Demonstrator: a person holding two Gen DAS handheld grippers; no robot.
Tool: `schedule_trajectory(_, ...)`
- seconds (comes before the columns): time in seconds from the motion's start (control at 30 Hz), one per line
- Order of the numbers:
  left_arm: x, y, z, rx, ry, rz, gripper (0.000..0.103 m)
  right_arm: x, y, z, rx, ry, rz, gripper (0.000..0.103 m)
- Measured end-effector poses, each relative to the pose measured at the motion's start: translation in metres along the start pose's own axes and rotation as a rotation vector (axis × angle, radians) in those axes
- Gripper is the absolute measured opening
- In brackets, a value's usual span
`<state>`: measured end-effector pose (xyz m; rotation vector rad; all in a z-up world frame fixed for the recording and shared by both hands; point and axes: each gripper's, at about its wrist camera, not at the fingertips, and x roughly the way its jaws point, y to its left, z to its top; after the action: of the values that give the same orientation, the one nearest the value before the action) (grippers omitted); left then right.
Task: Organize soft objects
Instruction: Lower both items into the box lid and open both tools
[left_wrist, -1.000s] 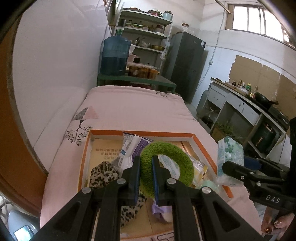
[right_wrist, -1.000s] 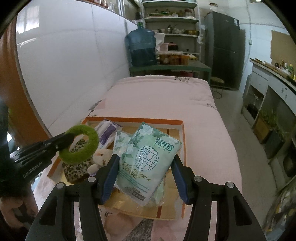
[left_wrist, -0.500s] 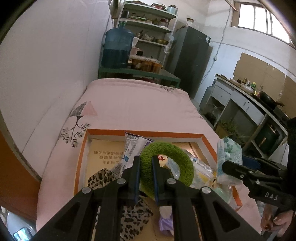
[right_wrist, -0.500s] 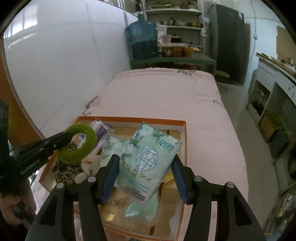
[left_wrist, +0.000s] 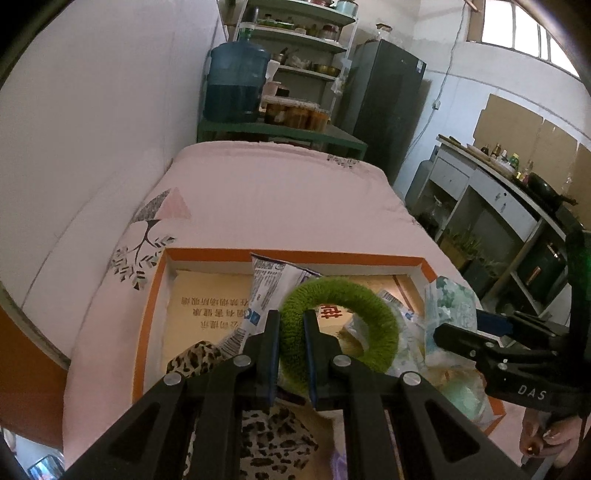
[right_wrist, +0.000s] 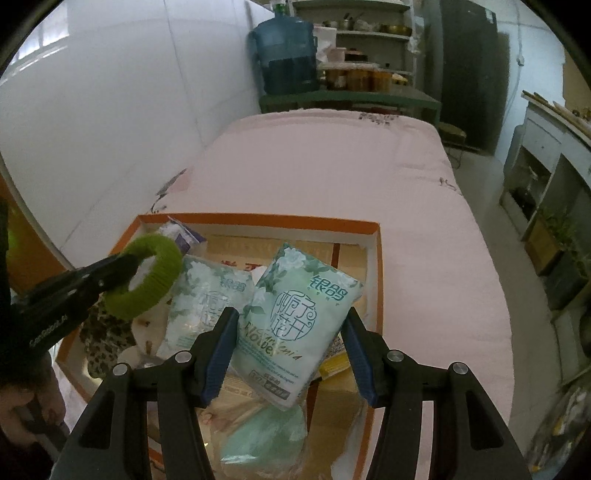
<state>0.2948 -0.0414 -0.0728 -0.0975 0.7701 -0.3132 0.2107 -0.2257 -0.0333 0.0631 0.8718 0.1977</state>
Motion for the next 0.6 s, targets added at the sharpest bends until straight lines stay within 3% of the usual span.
schedule_trajectory(0.3,0.016,0.000,-0.005,0.004,0.026,0.028,0.012,0.010,-0.001,0.000,-0.018,0.009,0.011,0.058)
schedule_trajectory(0.6,0.021,0.004,-0.007,-0.005,0.030,0.008,0.013,0.017,0.000,-0.002,-0.016,0.015,0.018,0.059)
